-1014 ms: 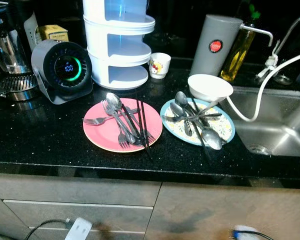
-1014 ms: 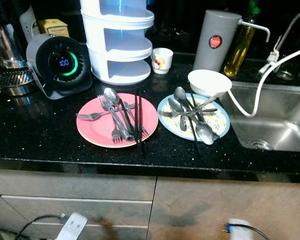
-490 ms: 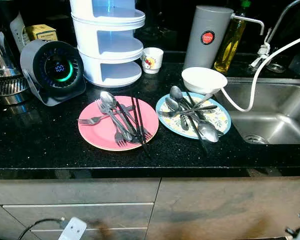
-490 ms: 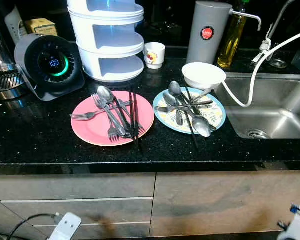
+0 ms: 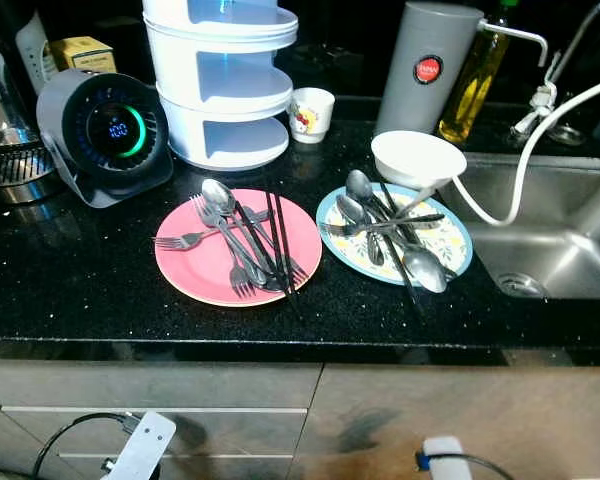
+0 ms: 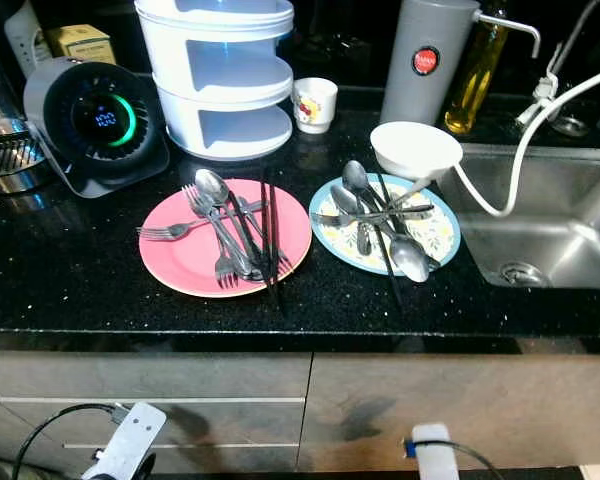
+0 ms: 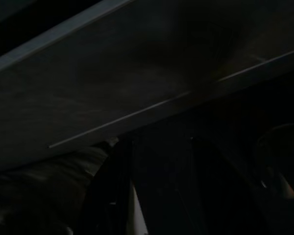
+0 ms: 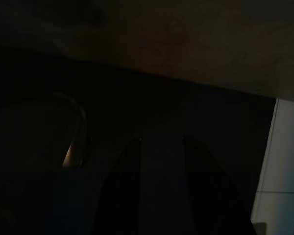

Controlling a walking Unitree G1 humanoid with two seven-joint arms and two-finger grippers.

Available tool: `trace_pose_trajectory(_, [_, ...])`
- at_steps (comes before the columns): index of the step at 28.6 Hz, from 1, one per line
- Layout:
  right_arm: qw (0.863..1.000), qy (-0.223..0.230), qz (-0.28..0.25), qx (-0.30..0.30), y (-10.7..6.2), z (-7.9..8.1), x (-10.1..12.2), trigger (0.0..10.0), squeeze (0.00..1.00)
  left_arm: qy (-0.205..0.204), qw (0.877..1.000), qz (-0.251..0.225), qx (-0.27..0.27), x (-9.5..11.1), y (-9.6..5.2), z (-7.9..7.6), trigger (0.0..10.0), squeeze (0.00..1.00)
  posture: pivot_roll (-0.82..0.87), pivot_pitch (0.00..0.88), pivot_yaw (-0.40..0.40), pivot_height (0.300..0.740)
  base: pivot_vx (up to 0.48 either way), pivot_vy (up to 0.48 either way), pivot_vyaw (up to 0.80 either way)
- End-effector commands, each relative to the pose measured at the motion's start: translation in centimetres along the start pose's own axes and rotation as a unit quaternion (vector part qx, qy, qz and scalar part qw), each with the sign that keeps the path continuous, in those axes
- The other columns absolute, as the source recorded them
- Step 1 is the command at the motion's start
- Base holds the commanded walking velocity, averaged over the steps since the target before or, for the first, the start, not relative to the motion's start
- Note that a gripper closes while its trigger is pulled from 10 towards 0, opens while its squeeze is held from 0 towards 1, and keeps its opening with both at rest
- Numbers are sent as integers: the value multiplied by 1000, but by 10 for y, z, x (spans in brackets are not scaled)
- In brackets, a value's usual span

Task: Kitchen organization

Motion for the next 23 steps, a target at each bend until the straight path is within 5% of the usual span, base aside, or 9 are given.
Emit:
trace_pose_trajectory(1, [999, -23, 31, 11, -3, 0, -13, 10000, 0, -3, 1000, -10, -11, 4, 1, -6, 10000, 0, 19, 36, -32, 740, 0, 0, 0])
trace_pose_trajectory(5, [996, -57, 58, 22, -6, -1, -25, 10000, 0, -9, 1000, -12, -14, 4, 0, -7, 10000, 0, 21, 38, -36, 740, 0, 0, 0])
trace_pose_trajectory(23, [999, -15, 37, 1, -1, -10, -10, 10000, 0, 6, 999, -2, -41, -7, -6, -12, 10000, 0, 25, 36, -42, 740, 0, 0, 0])
Point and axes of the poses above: a point about 5 cm out from each wrist's last joint towards the gripper, its own y axis pointing out of the wrist towards the gripper, its own x axis along the axis of the wrist's last joint, z = x × y, the point moved 1 cm from there along y, pointing out of the wrist towards the gripper, and after that the axes turned 6 degrees about -y, right-handed, at the moved point
